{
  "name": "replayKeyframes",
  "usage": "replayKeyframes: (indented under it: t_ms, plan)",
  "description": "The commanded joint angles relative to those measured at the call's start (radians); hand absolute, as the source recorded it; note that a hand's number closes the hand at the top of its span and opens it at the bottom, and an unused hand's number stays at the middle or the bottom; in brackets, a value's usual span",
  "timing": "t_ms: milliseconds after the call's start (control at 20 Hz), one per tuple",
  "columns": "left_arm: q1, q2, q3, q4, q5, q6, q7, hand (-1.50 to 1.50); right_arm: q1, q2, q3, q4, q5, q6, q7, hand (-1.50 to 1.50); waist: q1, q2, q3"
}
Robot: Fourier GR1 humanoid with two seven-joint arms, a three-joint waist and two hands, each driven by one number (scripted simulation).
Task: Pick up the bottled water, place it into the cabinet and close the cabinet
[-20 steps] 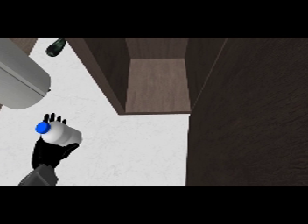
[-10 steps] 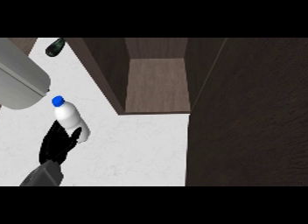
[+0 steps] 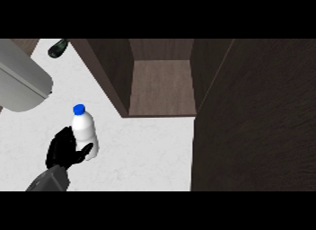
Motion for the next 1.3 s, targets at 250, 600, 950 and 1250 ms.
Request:
replayKeyframes:
  t_ms: [250,600,950,1250]
  plan:
    - [0.073,0.027,-0.063,-0.072,-0.039,-0.161,-0.053,1.5,-0.042,-0.017,-0.032,-0.034,-0.045,-0.026,0.079,-1.5,0.008,-0.001,0.0]
    - [0.106,-0.014,-0.044,-0.2,0.054,-0.171,0.078,1.5,-0.038,-0.009,-0.03,0.051,-0.02,0.0,-0.012,-1.5,0.015,-0.005,0.002]
    - [0.202,-0.091,-0.094,-0.47,0.113,-0.095,0.235,1.5,-0.056,-0.032,-0.067,0.022,-0.067,0.002,0.021,-1.5,0.022,-0.007,0.002]
    - [0.307,-0.175,-0.192,-0.818,0.114,0.067,0.415,1.5,-0.061,0.001,0.008,0.047,-0.003,-0.026,0.018,-1.5,0.023,-0.007,0.003]
